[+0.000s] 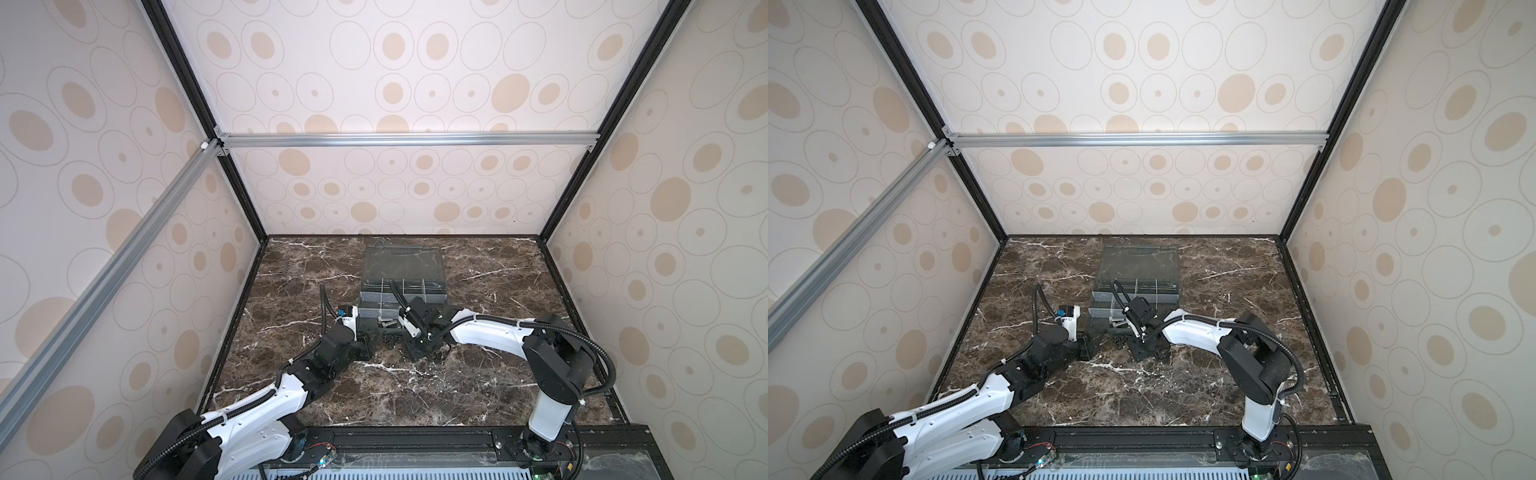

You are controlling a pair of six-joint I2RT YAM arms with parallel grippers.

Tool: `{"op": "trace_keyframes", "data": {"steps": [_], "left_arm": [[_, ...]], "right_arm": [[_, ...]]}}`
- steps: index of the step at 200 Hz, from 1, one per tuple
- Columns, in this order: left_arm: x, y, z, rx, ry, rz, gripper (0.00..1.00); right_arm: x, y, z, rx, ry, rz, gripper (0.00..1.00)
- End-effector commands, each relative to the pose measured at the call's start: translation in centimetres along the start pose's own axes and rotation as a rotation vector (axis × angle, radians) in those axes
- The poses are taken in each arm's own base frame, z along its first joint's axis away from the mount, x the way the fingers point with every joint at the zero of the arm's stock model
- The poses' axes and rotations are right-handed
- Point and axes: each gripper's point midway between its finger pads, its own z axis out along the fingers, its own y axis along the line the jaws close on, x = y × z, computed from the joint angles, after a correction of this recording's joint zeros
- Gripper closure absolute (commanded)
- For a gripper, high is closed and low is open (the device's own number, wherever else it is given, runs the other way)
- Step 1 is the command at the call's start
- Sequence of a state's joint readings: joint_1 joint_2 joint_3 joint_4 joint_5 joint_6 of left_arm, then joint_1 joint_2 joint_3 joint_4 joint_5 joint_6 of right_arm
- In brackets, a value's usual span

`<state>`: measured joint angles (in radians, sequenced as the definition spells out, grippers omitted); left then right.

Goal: Sort the screws and nuts into containers
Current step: 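Lower the right gripper onto a silver wing nut in the pile and close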

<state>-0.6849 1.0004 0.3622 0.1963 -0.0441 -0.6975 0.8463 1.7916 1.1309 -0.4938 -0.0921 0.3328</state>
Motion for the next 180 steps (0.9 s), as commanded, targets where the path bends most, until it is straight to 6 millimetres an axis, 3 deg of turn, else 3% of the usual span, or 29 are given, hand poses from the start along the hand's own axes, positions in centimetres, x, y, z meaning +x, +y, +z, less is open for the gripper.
{"op": "trace_keyframes", "data": {"steps": [1, 100, 180], "left_arm": [[0.0, 0.4, -0.3, -0.018, -0.008, -0.015, 0.49], [0.2, 0.7, -0.5, -0.023, -0.017, -0.026, 0.49], [-0.3, 0.9, -1.0, -0.029, -0.038, -0.028, 0.48]], "right_arm": [[0.5, 0.4, 0.3, -0.002, 0.030, -0.023, 0.45], [1.6, 1.7, 0.3, -0.015, 0.067, -0.059, 0.47], [0.6, 1.7, -0.2, 0.011, 0.070, -0.122, 0.48]]}}
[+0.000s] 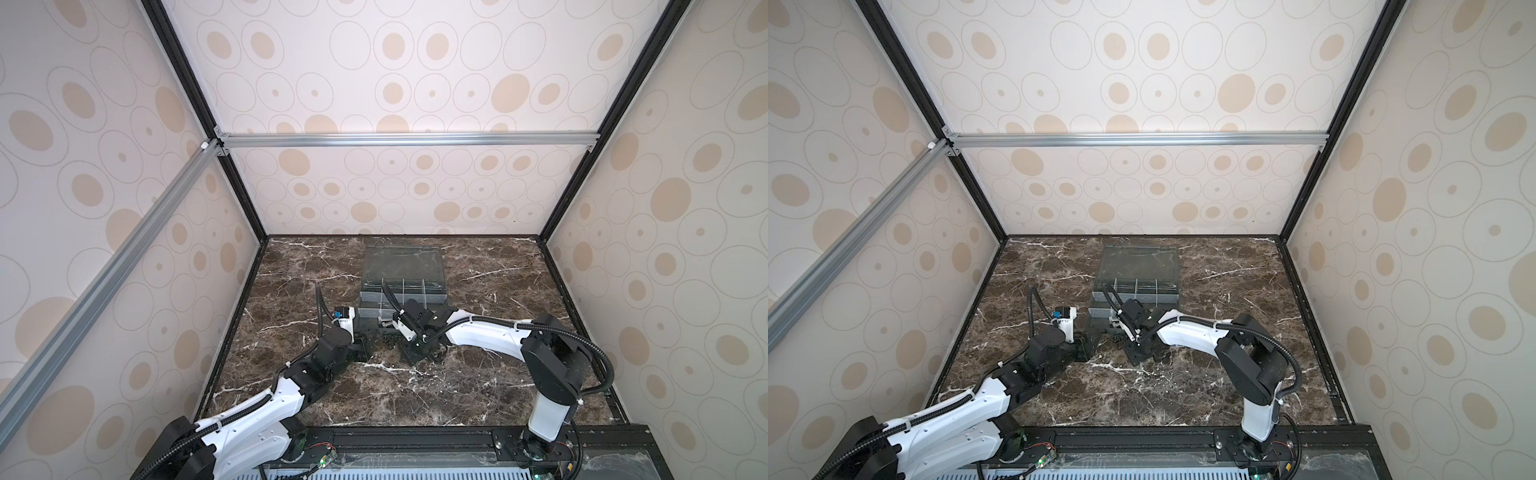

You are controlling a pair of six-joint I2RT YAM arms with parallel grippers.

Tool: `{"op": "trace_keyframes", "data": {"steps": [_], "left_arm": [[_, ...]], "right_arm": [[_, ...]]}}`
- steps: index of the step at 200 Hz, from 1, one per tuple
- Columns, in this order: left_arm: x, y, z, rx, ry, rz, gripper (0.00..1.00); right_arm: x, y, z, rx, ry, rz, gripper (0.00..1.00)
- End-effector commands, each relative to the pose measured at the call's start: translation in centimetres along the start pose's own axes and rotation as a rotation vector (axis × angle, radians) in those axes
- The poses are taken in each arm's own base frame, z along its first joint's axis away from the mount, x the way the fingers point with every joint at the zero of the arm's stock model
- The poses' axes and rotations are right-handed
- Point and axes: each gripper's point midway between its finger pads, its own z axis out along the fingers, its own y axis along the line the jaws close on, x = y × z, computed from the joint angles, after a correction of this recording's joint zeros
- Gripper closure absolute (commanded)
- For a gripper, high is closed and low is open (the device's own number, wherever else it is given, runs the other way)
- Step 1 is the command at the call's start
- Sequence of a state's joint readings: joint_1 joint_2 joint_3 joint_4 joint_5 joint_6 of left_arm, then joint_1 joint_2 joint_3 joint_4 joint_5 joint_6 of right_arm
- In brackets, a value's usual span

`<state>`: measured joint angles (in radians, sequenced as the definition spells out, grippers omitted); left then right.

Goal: Sort the screws and nuts into containers
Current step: 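Lower the right gripper onto a silver wing nut in the pile and close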

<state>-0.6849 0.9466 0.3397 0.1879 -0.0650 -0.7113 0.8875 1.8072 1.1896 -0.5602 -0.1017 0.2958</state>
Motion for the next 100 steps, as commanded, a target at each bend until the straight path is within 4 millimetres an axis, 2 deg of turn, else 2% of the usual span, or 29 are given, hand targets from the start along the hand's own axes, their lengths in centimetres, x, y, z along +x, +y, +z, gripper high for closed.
{"op": "trace_keyframes", "data": {"steps": [1, 55, 100], "left_arm": [[0.1, 0.6, -0.3, -0.027, -0.007, -0.011, 0.48], [0.0, 0.6, -0.5, -0.026, -0.014, -0.014, 0.48], [0.0, 0.7, -0.5, -0.028, -0.016, -0.010, 0.48]], "right_arm": [[0.3, -0.1, 0.3, 0.023, 0.038, -0.048, 0.48], [0.1, 0.0, 1.0, 0.020, 0.052, -0.059, 0.48], [1.3, -0.5, 1.2, 0.040, 0.079, -0.057, 0.51]]}}
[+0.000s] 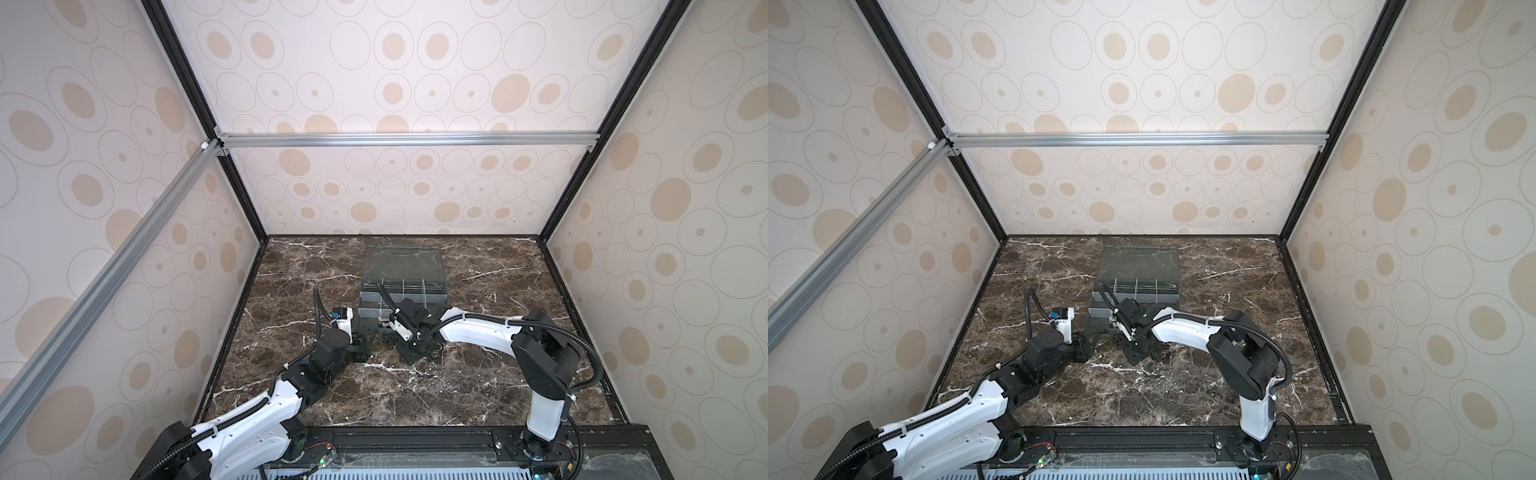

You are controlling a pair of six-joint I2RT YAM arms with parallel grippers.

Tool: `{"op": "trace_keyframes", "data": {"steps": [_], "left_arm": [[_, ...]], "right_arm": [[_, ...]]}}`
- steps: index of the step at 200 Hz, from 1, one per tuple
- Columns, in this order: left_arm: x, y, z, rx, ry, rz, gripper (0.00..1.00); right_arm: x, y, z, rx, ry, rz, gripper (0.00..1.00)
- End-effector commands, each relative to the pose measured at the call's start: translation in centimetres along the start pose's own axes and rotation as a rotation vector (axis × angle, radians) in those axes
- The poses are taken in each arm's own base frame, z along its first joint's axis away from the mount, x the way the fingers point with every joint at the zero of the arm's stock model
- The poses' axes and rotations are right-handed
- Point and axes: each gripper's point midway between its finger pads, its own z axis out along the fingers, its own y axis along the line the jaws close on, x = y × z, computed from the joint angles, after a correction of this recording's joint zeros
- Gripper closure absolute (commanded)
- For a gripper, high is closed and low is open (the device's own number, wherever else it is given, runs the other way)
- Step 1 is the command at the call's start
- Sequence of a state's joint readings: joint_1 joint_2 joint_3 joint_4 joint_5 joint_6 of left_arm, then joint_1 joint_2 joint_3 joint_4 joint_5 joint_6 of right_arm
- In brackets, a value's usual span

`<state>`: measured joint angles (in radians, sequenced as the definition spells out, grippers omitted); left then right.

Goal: Sort the screws and nuts into containers
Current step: 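Lower the right gripper onto a silver wing nut in the pile and close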

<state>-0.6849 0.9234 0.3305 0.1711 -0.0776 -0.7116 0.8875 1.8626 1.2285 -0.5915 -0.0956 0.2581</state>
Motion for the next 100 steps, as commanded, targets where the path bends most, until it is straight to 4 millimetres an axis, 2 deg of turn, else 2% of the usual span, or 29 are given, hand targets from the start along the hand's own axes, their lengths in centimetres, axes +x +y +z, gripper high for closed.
{"op": "trace_keyframes", "data": {"steps": [1, 62, 100], "left_arm": [[-0.1, 0.3, -0.2, -0.016, -0.010, -0.010, 0.48], [0.1, 0.5, -0.2, -0.015, -0.013, -0.020, 0.48], [0.3, 0.7, -0.3, -0.019, -0.016, -0.021, 0.48]], "right_arm": [[1.2, -0.2, 0.2, 0.020, 0.035, -0.025, 0.51], [2.2, -0.3, 0.4, 0.034, 0.055, -0.023, 0.61], [1.9, -0.5, 0.4, 0.061, 0.047, -0.020, 0.70]]}}
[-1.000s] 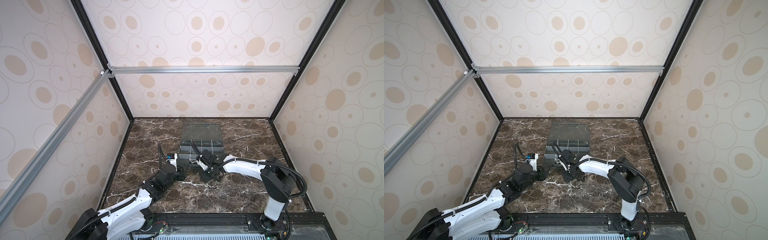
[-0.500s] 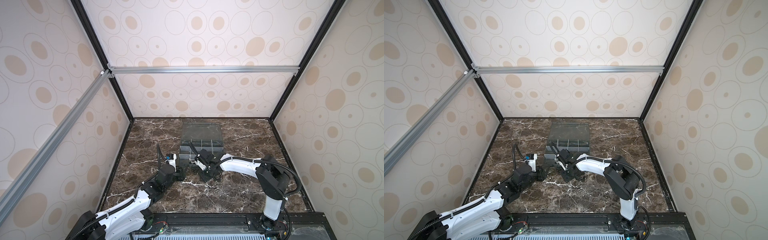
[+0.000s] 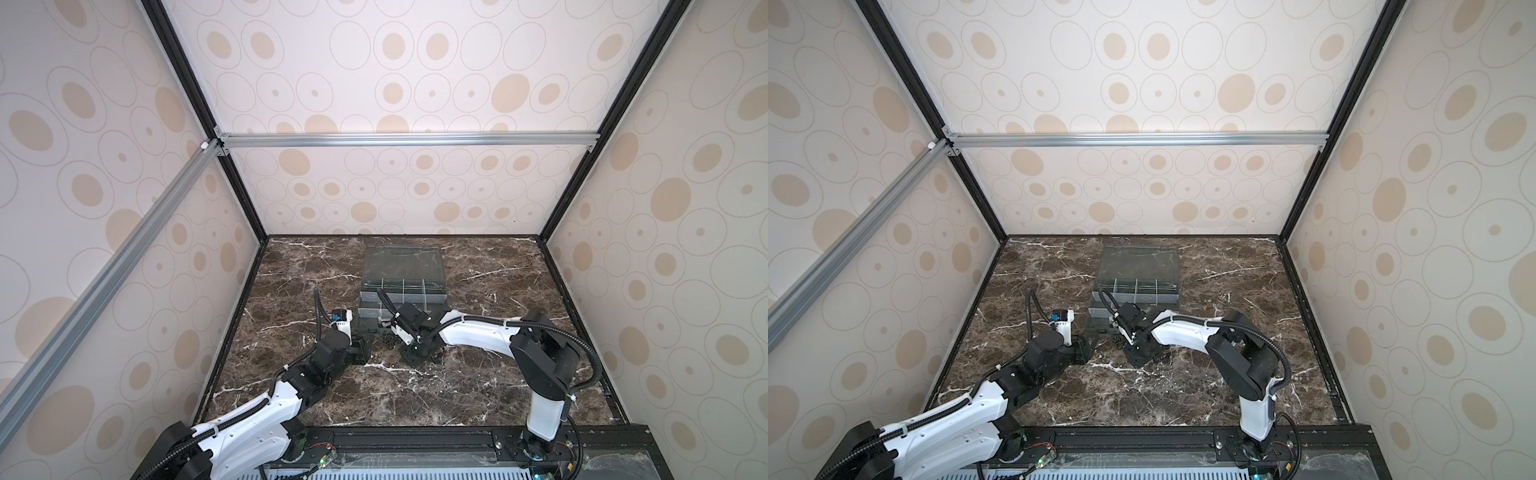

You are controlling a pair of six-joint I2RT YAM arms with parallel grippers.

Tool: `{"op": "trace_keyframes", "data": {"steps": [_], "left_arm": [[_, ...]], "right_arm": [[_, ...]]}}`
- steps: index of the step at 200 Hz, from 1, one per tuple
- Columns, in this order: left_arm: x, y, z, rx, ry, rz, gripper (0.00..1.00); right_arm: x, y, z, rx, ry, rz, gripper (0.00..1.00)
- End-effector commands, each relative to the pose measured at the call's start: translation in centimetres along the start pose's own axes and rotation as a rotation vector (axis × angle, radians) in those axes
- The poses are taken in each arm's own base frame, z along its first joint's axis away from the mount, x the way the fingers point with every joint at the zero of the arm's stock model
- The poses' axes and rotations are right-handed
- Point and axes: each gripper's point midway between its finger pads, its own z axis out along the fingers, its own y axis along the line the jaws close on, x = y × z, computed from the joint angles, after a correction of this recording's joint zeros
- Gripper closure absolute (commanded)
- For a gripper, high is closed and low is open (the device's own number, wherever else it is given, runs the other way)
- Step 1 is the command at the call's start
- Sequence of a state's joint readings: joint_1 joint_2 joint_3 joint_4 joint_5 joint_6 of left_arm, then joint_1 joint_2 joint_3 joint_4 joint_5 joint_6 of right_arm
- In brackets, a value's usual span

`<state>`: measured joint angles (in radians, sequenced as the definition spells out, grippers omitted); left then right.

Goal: Sort the screws and nuts into containers
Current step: 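Lower the right gripper onto a silver wing nut in the pile and close, then lift the wing nut with the right gripper and carry it over the organizer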

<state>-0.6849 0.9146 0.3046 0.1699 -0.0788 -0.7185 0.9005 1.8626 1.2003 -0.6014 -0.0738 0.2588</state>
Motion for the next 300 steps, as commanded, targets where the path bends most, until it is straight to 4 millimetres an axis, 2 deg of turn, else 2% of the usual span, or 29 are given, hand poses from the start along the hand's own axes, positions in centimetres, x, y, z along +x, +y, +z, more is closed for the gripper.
{"op": "trace_keyframes", "data": {"steps": [1, 57, 83, 103, 131, 157, 180, 217, 255, 300], "left_arm": [[-0.6, 0.0, -0.3, -0.006, -0.031, -0.017, 0.48], [-0.6, 0.3, -0.4, -0.012, -0.035, -0.020, 0.48], [-0.6, 0.3, -0.4, -0.014, -0.039, -0.018, 0.48], [-0.8, 0.3, -0.5, -0.016, -0.045, -0.019, 0.48], [-0.9, 0.3, -0.7, -0.014, -0.052, -0.019, 0.48], [-0.9, 0.4, -0.8, -0.013, -0.053, -0.014, 0.48], [-1.0, 0.3, -0.8, -0.013, -0.055, -0.010, 0.48], [-1.0, 0.3, -0.9, -0.006, -0.059, -0.017, 0.48], [-1.0, 0.3, -1.1, -0.004, -0.057, -0.021, 0.47], [-0.9, 0.4, -1.2, -0.007, -0.055, -0.024, 0.47]], "right_arm": [[0.6, -0.2, -0.1, 0.034, 0.014, -0.011, 0.70], [0.2, -0.8, 0.0, 0.075, 0.005, 0.020, 0.83], [-0.4, -0.5, -0.8, 0.058, -0.028, 0.026, 0.85], [-1.3, -0.1, -2.4, 0.041, -0.079, 0.023, 0.86], [-3.4, -0.3, -5.9, 0.064, -0.180, -0.007, 0.86], [-5.6, -2.0, -9.2, 0.130, -0.260, -0.024, 0.86], [-6.9, -4.6, -10.6, 0.199, -0.296, -0.002, 0.87], [-7.8, -7.8, -10.4, 0.288, -0.288, 0.021, 0.87], [-7.8, -9.1, -8.9, 0.308, -0.265, 0.045, 0.87], [-7.2, -9.6, -7.4, 0.314, -0.226, 0.055, 0.85]]}}
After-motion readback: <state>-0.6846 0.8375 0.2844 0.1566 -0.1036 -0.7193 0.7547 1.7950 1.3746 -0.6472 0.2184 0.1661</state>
